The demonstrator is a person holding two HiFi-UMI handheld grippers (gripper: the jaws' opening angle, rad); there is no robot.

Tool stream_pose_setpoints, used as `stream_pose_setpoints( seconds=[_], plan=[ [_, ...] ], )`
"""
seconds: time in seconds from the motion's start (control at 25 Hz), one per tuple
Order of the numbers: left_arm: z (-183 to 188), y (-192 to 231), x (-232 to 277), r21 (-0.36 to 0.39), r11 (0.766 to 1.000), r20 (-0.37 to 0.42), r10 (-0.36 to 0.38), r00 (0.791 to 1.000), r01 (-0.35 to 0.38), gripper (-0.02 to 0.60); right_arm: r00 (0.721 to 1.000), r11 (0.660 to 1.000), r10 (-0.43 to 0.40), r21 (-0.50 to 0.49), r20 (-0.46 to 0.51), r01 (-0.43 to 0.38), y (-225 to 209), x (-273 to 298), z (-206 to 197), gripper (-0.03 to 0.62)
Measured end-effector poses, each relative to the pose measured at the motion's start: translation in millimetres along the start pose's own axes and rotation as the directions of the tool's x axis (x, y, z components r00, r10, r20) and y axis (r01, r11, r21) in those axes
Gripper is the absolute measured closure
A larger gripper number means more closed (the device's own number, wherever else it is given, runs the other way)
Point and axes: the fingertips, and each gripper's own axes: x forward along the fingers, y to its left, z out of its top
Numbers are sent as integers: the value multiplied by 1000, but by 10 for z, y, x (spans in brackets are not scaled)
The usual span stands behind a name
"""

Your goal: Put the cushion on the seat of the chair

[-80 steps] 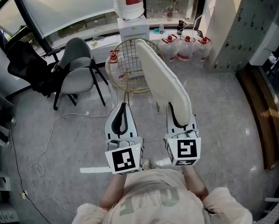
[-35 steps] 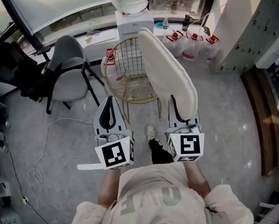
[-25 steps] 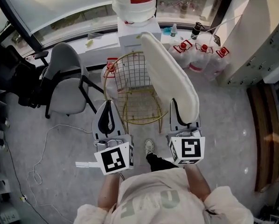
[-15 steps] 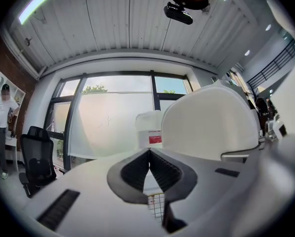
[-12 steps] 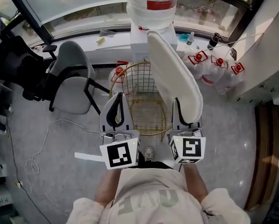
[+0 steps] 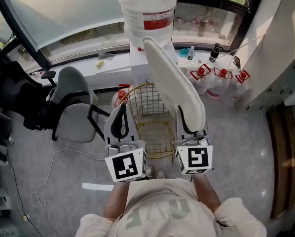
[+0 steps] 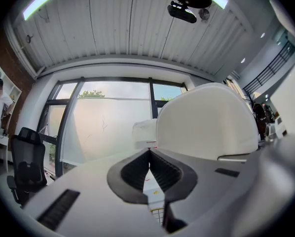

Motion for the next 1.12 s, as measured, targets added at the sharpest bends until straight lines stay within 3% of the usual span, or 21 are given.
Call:
stream_pose_setpoints(
  seconds=[0.68, 0.96, 1.12],
  plan=[
    [-196, 183, 244, 4, 999, -33, -39, 999, 39, 568, 998, 999, -39, 32, -40, 41, 89, 322, -216, 545],
    [-854, 295, 435, -44, 998, -137, -44, 990, 38, 568, 993, 997, -56, 40, -108, 61, 131, 549, -717, 545],
    [-1438, 399, 370, 1, 999, -206, -49, 977, 51, 568, 988, 996, -41, 72, -150, 52, 269, 612, -1298, 545]
  ],
)
